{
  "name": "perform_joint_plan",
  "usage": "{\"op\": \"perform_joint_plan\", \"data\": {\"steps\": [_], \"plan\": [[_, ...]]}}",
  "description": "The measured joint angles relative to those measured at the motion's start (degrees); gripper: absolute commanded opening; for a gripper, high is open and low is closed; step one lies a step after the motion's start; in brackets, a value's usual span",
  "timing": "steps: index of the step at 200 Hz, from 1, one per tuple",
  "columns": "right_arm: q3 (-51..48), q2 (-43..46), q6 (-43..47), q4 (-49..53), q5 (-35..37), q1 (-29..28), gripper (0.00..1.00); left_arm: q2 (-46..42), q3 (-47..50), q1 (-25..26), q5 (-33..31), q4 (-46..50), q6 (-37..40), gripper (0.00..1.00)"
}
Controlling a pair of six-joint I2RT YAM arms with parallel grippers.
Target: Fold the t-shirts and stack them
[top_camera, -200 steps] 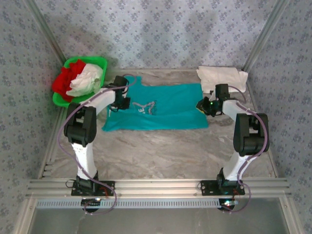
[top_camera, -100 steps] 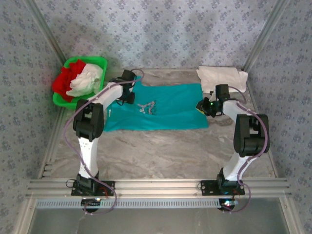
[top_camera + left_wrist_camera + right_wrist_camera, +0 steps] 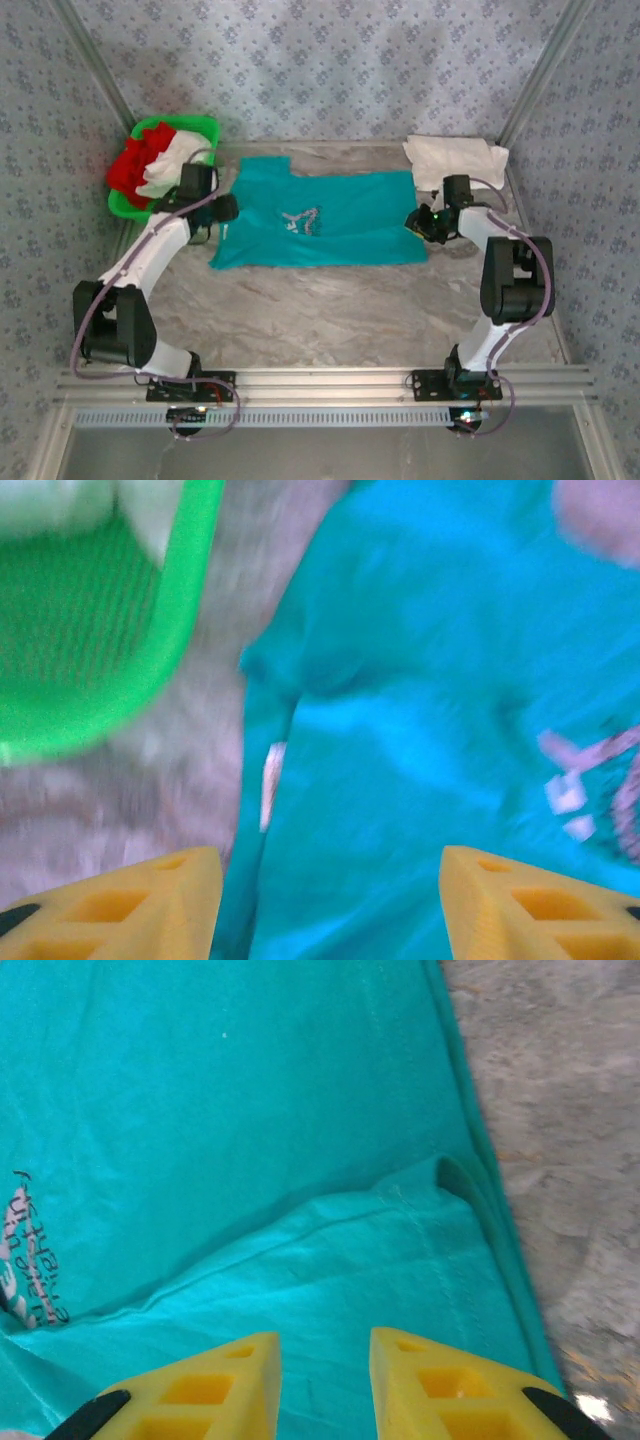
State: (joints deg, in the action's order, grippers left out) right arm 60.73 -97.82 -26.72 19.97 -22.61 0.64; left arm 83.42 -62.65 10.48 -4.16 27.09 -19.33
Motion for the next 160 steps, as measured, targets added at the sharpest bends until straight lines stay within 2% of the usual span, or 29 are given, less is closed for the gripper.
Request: {"op": "perform_joint_plan", "data": {"steps": [30, 66, 96, 140, 152, 160], "plan": [[-0.7, 1.8, 1.9, 1.7, 1.3, 1.2, 0.35, 0.3, 7.8, -0.5, 5.0, 1.8, -1.1, 0.59], [-2.5, 1.8, 2.1, 2.1, 1.9, 1.4, 0.44, 1.0, 9.9, -1.2, 9.1, 0.9, -1.1, 0.58], [-3.5, 1.8, 1.8, 2.5, 2.8, 1.4, 0.54, 4.3, 9.9, -1.6, 10.4, -1.0, -0.9, 0.41], [-2.8, 0.6, 1.7, 2.6, 4.1, 1.6, 0.56, 9.5, 9.9, -4.0, 11.1, -2.7, -1.4, 0.24], [-2.2, -0.5, 1.7, 2.7, 4.5, 1.6, 0.56, 10.6, 9.9, -4.3, 11.0, -2.8, -1.4, 0.1], [-1.6, -1.5, 1.7, 2.9, 4.5, 1.6, 0.56, 11.1, 9.9, -4.4, 11.0, -2.7, -1.7, 0.05]]}}
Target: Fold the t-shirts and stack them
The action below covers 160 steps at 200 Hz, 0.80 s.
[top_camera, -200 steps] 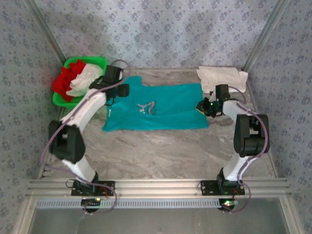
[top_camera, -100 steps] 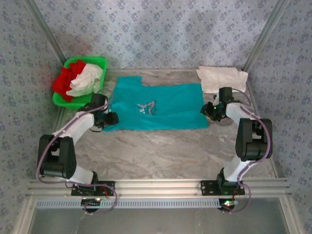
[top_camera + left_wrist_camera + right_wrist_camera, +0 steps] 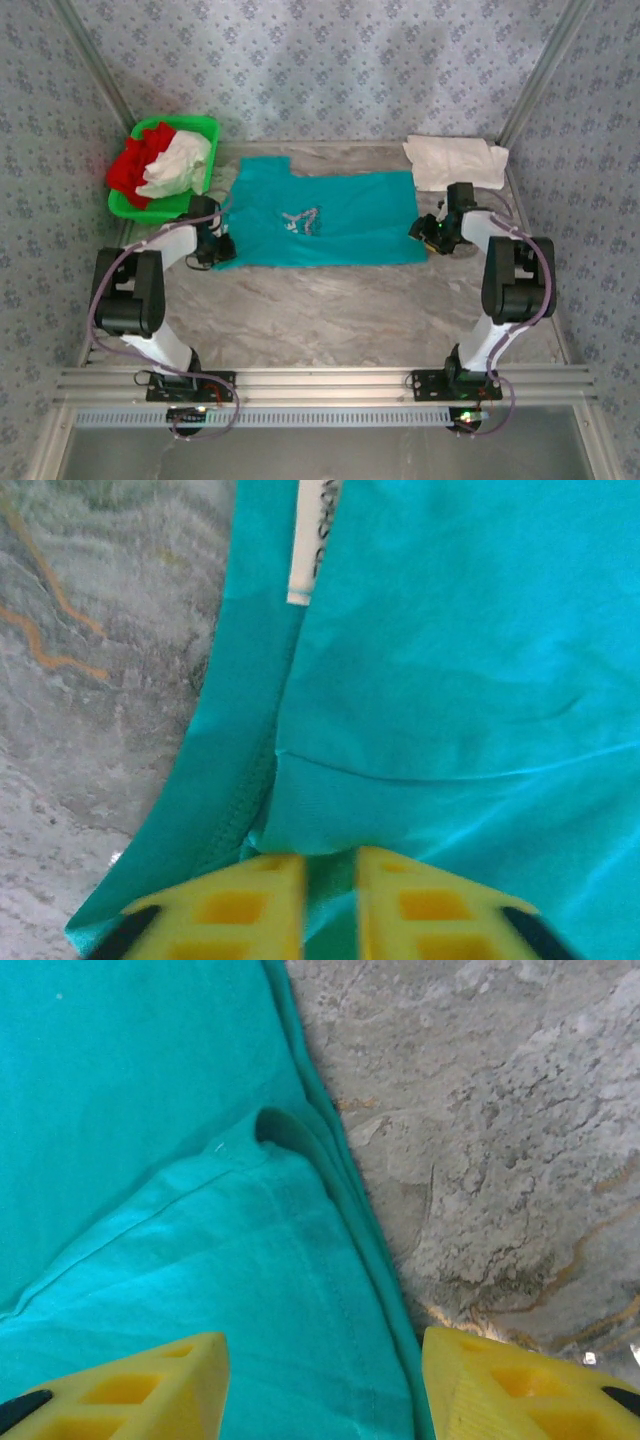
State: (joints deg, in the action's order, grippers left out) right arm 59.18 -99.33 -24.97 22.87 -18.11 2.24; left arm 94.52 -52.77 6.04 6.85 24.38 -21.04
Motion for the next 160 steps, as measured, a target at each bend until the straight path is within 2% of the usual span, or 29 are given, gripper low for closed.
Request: {"op": "perform_joint_plan", "data": {"steps": [13, 26, 71, 149, 154, 160], "plan": [[0.9, -1.7, 0.0, 0.1, 0.0, 0.0, 0.52, 0.4, 0.0, -0.2, 0.0, 0.0, -0.2, 0.0], [1.4, -3.2, 0.0, 0.1, -0.1, 0.0, 0.44, 0.4, 0.0, -0.5, 0.1, 0.1, -0.1, 0.0], [1.5, -4.3, -0.6, 0.0, -1.2, 0.4, 0.0, -0.4, -0.7, -2.0, 0.0, 2.9, 0.2, 0.0], [-0.1, -4.0, -1.1, -0.8, -3.4, 3.5, 0.0, -1.5, -4.6, -4.9, 2.0, 9.3, 1.7, 0.0], [-0.2, -3.9, -1.1, -0.8, -3.6, 3.7, 0.0, -1.5, -4.6, -4.9, 2.4, 9.4, 1.7, 0.05], [-0.2, -3.9, -1.1, -0.8, -3.6, 3.8, 0.0, -1.5, -4.6, -4.9, 2.8, 9.5, 1.7, 0.18]]}}
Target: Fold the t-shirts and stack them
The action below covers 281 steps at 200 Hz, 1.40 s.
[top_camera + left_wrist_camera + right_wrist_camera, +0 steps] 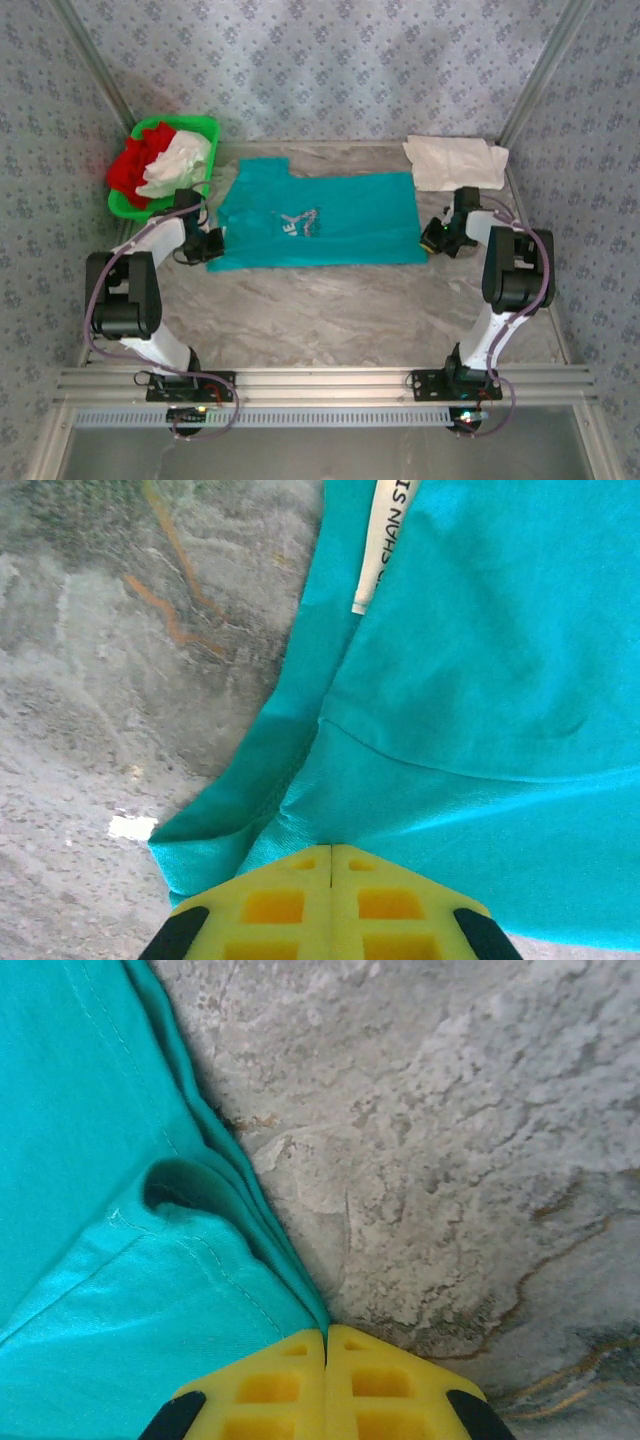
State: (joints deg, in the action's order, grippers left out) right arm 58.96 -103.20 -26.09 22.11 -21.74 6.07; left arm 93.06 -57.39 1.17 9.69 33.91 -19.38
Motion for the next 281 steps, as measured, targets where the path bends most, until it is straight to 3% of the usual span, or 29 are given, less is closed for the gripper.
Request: {"op": "perform_joint_plan", "data": {"steps": [6, 11, 18, 35, 63, 76, 92, 104, 118, 131, 140, 207, 236, 281], "plan": [[0.0, 0.0, 0.0, 0.0, 0.0, 0.1, 0.05, 0.0, 0.0, 0.0, 0.3, 0.0, 0.0, 0.35], [0.0, 0.0, 0.0, 0.0, -0.1, 0.2, 0.16, 0.0, 0.0, 0.0, 0.5, 0.1, 0.2, 0.44], [-0.1, 0.0, -0.1, 0.0, -0.1, 0.2, 0.29, 0.0, 0.0, 0.0, 0.7, 0.0, 0.0, 0.45], [-0.1, 0.2, -0.2, -0.5, -0.8, 0.1, 0.46, 0.0, 0.1, -0.1, 0.9, 0.2, -0.2, 0.47], [-0.3, 2.7, -0.5, -0.3, 0.2, -0.5, 0.61, -1.1, 0.2, 0.0, 0.2, 0.4, -0.9, 0.51], [-0.3, 4.9, -0.3, 0.4, 1.8, -0.8, 0.63, -3.0, 0.2, 0.4, -1.0, 0.7, -1.4, 0.52], [0.2, 7.8, 0.0, 1.7, 4.0, -2.2, 0.52, -5.6, -0.7, 2.1, -3.4, 1.2, -2.3, 0.49], [1.4, 9.2, 0.7, 2.2, 5.0, -4.4, 0.23, -6.0, -2.8, 4.6, -5.0, 1.6, -3.3, 0.33], [3.1, 9.7, 0.4, 1.7, 5.3, -7.6, 0.0, -5.8, -4.7, 7.9, -6.1, 0.0, -4.1, 0.26], [4.3, 9.1, 0.3, 1.2, 4.5, -9.9, 0.0, -5.0, -5.8, 10.5, -5.5, -2.6, -5.4, 0.14], [5.4, 7.7, -0.3, 0.9, 3.8, -11.1, 0.0, -3.6, -6.2, 11.4, -4.5, -4.8, -5.9, 0.12], [5.4, -1.8, -3.0, -2.5, 1.9, -11.2, 0.0, 7.3, -1.5, 11.6, -1.6, -15.1, -11.8, 0.12], [-0.3, -1.6, -5.2, -6.8, -0.1, -10.3, 0.0, 7.1, 2.1, 11.4, -1.5, -18.3, -13.2, 0.12], [-13.4, 7.7, -9.6, -13.3, -1.4, -9.4, 0.0, 0.7, 10.6, 11.2, -1.5, -22.2, -14.6, 0.14]]}}
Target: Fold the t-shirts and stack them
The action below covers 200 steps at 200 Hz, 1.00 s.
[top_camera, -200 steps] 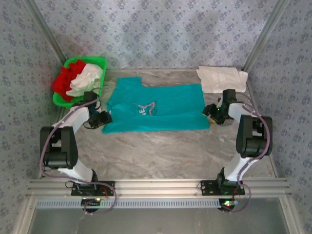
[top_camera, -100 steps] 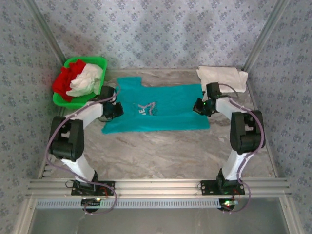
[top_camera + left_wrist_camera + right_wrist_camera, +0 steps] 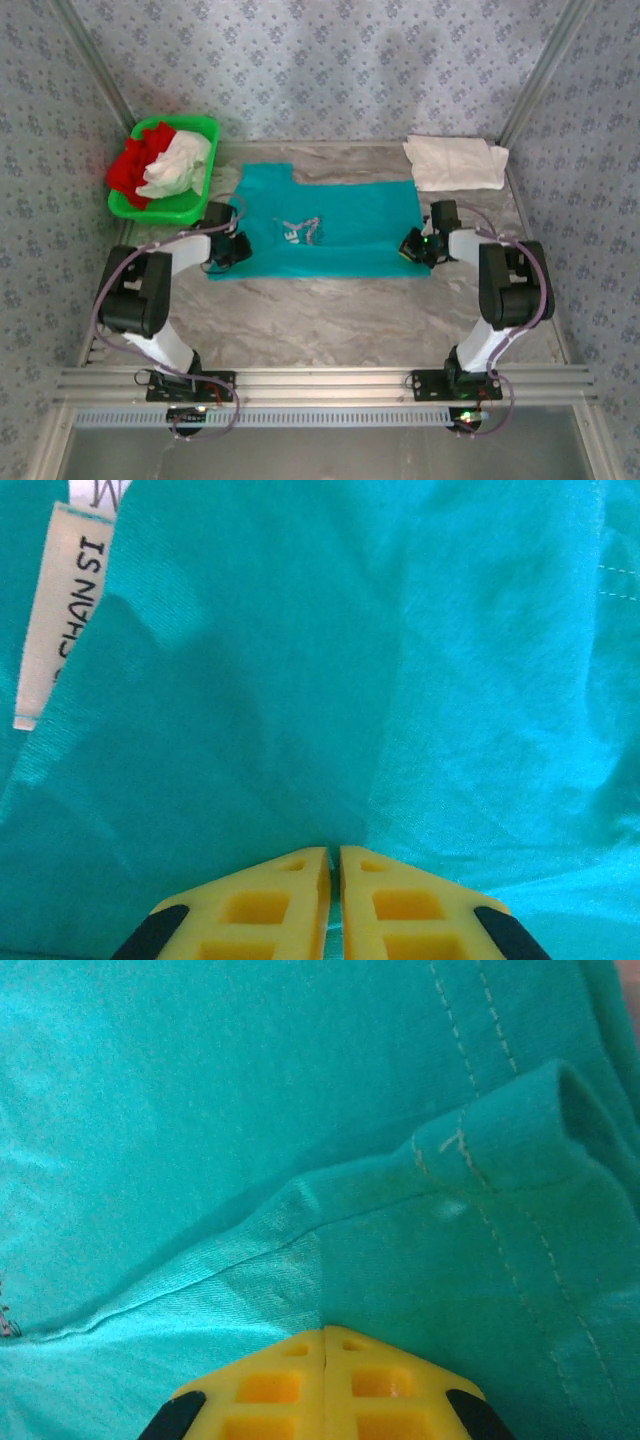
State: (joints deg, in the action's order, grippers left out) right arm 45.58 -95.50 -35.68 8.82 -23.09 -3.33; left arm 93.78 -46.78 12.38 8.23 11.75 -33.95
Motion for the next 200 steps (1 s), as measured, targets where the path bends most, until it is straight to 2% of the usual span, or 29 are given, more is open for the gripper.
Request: {"op": "perform_joint_plan", "data": {"steps": [28, 42, 64, 83, 92, 110, 129, 133, 139, 154, 175, 200], "plan": [[-7.2, 7.3, -3.0, 0.7, 0.3, 0.0, 0.0, -5.3, 4.8, 0.3, 0.6, 1.6, -1.6, 0.16], [-9.2, 10.8, -3.5, 3.5, 1.5, 0.7, 0.0, -8.4, 6.5, 1.2, 0.4, 4.4, -2.8, 0.23], [-8.5, 13.0, -3.5, 7.1, 2.7, 3.0, 0.0, -12.1, 6.4, 2.1, 0.1, 9.3, -3.6, 0.3], [-4.4, 12.8, -3.3, 9.4, 3.0, 3.8, 0.01, -11.8, 0.9, 1.8, -0.1, 13.4, -2.6, 0.38], [-1.2, 12.2, -2.9, 10.0, 3.0, 3.7, 0.02, -10.1, -4.5, 1.6, -0.3, 15.2, -0.7, 0.42], [7.4, 9.5, -2.3, 9.9, 3.0, 3.1, 0.08, -4.2, -18.5, 1.1, -0.3, 16.9, 2.3, 0.42], [17.0, 5.0, 0.2, 9.3, 3.0, 2.2, 0.2, 4.3, -34.5, 0.3, -0.7, 17.2, 5.9, 0.41], [18.9, 4.0, 0.8, 9.3, 3.1, 1.8, 0.19, 6.3, -37.7, 0.2, -1.0, 17.2, 6.6, 0.37], [22.3, 1.9, 2.3, 9.5, 3.4, 1.3, 0.12, 8.9, -41.7, 0.0, -1.3, 17.2, 7.3, 0.33], [30.8, -3.5, 5.0, 10.4, 3.5, 0.0, 0.0, 15.1, -50.0, -0.1, -1.9, 17.7, 9.2, 0.33], [38.1, -10.4, 6.8, 11.1, 2.3, -1.2, 0.0, 21.2, -54.1, 0.4, -2.0, 18.2, 10.2, 0.32], [39.4, -16.7, 6.8, 12.3, 1.5, -2.0, 0.0, 26.6, -54.2, 1.4, -1.5, 19.0, 10.1, 0.3]]}}
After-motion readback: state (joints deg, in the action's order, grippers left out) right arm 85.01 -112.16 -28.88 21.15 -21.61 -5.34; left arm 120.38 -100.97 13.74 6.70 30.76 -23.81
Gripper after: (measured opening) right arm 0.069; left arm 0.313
